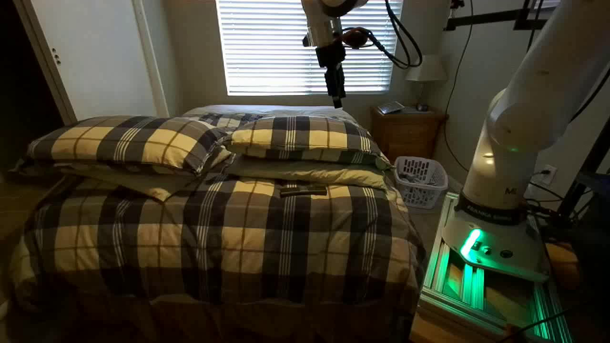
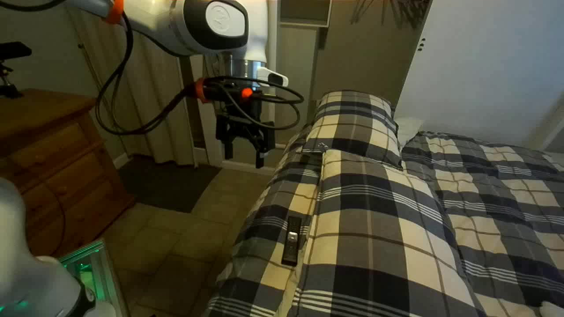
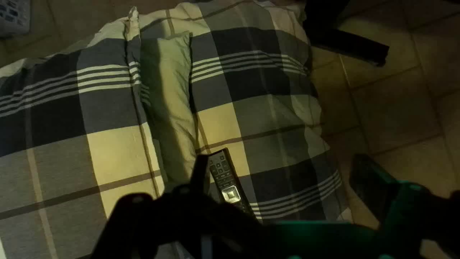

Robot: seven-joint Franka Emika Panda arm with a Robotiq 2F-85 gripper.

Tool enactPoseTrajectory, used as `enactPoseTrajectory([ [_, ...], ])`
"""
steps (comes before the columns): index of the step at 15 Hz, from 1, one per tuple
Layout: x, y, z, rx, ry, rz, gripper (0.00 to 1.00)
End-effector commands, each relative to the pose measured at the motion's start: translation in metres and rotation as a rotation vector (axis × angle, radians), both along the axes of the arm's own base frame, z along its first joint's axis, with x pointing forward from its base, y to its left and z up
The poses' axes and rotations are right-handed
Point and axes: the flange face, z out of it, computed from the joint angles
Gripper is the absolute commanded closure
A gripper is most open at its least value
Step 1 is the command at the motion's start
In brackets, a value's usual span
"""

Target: Push the remote control under the pillow

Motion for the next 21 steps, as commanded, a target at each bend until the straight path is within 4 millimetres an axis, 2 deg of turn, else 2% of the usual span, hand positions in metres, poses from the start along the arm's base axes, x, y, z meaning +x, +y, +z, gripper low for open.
enactPoseTrajectory([
  [1, 0.0, 0.0, 0.0, 0.0, 0.001, 0.0, 0.0],
  [7, 0.0, 0.0, 0.0, 0.0, 0.001, 0.0, 0.0],
  [9, 0.021, -0.029, -0.023, -0.03, 0.062, -0.035, 0.0],
  [11, 0.034, -0.044, -0.043, -0.06, 0.108, 0.025, 0.0],
  [14, 0.065, -0.061, -0.085, -0.045, 0.119, 0.191, 0.0],
  [19, 0.107, -0.046, -0.144, 0.044, 0.051, 0.454, 0.0],
  [21, 0.122, -0.047, -0.17, 0.134, 0.052, 0.529, 0.0],
])
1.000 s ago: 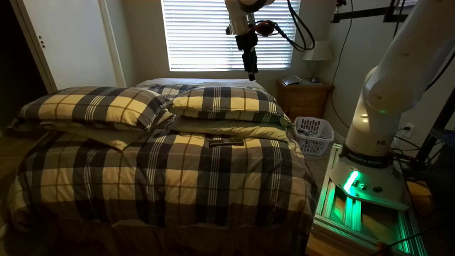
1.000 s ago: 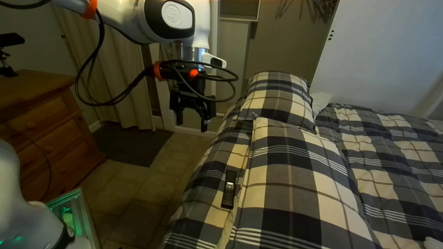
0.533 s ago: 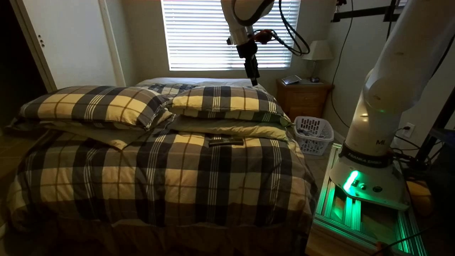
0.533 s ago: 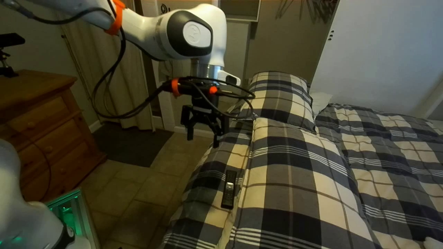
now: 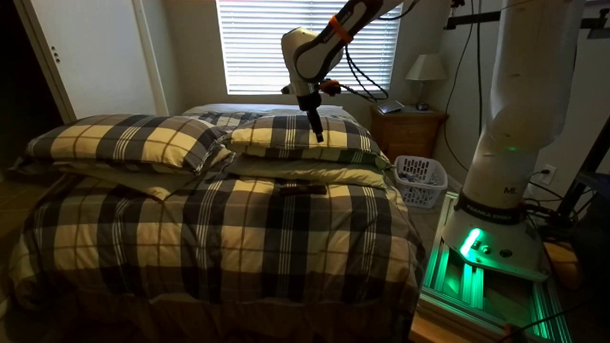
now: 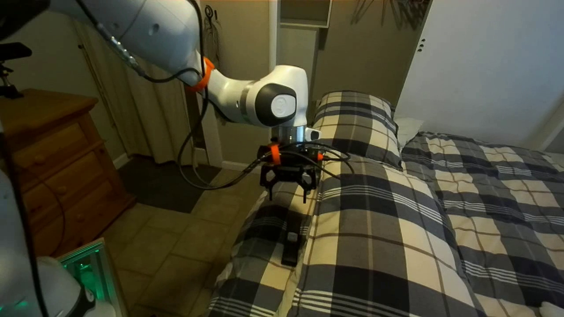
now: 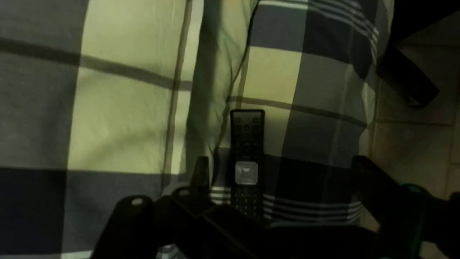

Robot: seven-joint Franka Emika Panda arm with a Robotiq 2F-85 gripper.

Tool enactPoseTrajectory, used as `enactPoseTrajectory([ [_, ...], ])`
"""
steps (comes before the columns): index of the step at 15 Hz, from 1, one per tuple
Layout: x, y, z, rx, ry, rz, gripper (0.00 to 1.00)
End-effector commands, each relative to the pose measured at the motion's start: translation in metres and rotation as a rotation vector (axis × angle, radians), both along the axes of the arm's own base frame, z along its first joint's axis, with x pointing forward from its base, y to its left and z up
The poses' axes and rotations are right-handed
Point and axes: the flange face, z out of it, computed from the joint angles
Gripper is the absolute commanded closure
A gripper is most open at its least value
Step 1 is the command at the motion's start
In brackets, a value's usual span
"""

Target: Push the remote control under the pillow

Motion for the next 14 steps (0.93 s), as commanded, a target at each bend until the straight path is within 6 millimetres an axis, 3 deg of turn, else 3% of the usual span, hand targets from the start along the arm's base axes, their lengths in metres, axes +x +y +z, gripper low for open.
enactPoseTrajectory([
  [1, 0.006, 0.002, -0.01, 0.028, 0.006, 0.04, 0.0],
  [4, 0.018, 0.0, -0.03, 0.065, 0.026, 0.088, 0.0],
  [14, 0.022, -0.002, -0.028, 0.068, 0.021, 0.098, 0.0],
])
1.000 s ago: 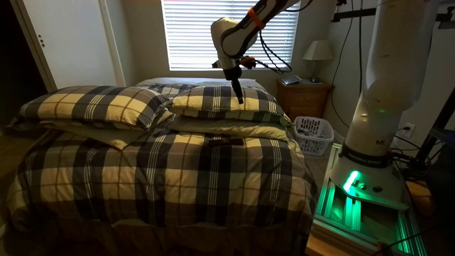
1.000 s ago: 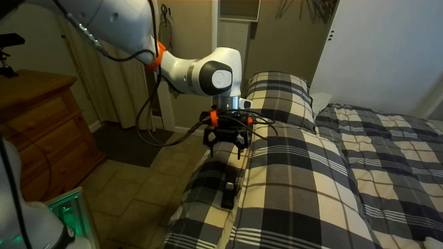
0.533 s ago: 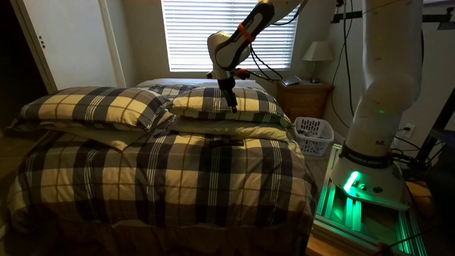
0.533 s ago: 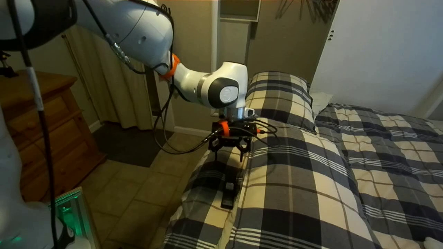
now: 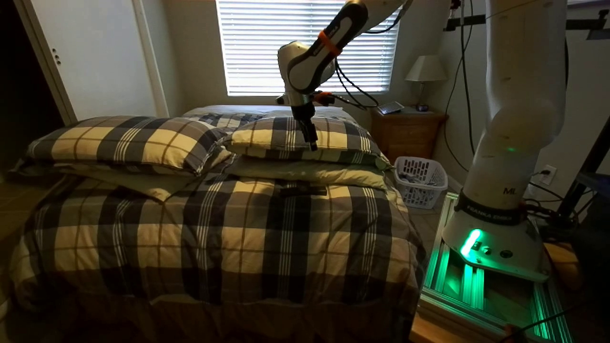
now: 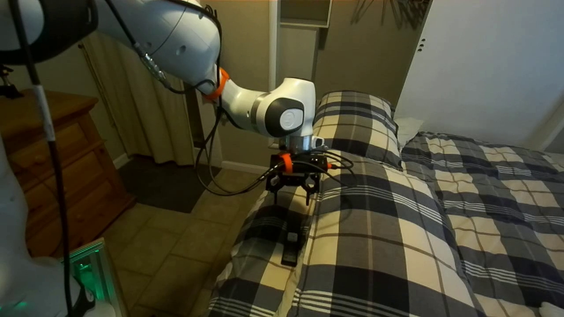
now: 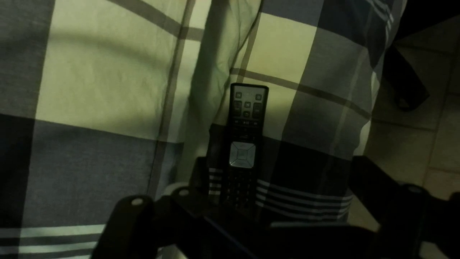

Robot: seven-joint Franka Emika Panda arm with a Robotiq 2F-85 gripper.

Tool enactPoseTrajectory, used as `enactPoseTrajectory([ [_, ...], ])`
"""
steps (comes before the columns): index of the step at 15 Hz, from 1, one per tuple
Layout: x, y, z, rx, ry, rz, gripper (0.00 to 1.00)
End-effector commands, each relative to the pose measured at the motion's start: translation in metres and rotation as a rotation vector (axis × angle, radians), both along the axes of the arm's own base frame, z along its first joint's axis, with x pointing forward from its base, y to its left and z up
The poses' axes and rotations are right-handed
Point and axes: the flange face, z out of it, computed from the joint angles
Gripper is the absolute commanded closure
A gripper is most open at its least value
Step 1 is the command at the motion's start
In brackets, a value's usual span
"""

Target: Push the remote control under the pillow

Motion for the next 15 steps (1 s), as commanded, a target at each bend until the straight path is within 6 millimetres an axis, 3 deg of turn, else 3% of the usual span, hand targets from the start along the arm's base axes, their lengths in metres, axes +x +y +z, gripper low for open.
enactPoseTrajectory([
  [1, 0.0, 0.0, 0.001, 0.0, 0.001, 0.0, 0.0],
  [4, 0.0, 0.0, 0.001, 0.0, 0.001, 0.0, 0.0],
  [10, -0.011, 0.017, -0.039, -0.005, -0.003, -0.1, 0.0],
  [15, -0.01, 0.035, -0.076, 0.034, -0.168, -0.099, 0.0],
])
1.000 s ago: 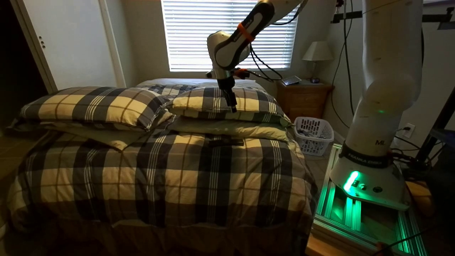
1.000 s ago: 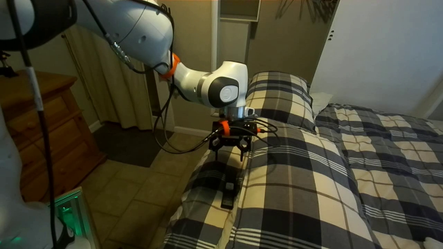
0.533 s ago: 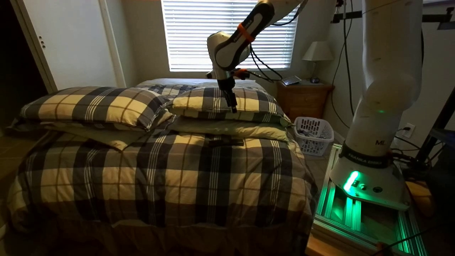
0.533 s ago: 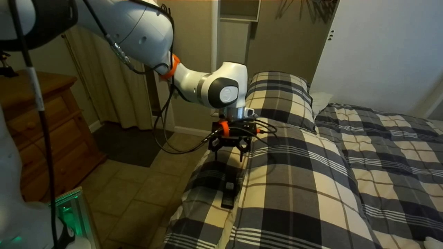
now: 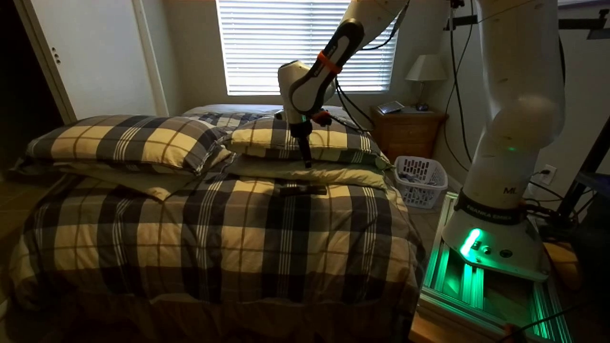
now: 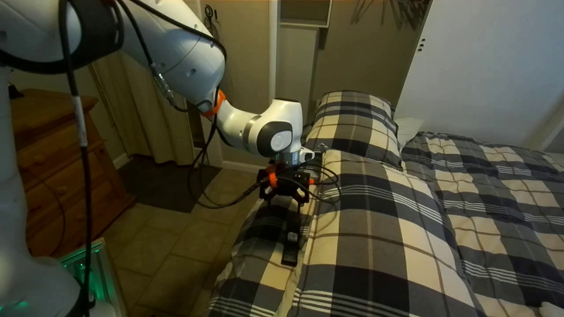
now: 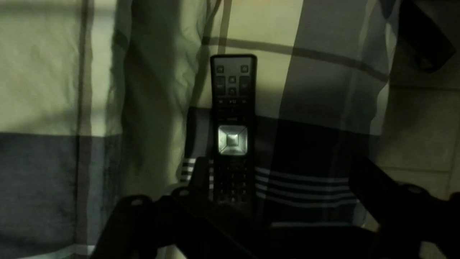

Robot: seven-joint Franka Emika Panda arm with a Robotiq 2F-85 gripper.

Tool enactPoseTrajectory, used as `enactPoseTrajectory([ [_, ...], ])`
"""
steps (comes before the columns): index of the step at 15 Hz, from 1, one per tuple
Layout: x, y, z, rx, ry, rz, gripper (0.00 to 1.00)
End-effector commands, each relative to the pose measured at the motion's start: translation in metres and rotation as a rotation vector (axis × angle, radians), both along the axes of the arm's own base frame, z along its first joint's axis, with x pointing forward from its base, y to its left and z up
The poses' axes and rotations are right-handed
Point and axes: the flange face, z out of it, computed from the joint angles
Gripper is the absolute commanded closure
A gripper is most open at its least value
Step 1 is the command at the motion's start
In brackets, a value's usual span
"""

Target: Push the remote control under the pillow

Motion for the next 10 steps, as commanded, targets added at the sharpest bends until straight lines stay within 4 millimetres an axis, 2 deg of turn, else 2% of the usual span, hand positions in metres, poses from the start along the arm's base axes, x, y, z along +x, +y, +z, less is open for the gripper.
enactPoseTrajectory([
  [1, -0.002, 0.01, -0.026, 0.028, -0.114, 0.01, 0.0],
  [10, 0.005, 0.008, -0.093, -0.04, -0.169, 0.054, 0.0],
])
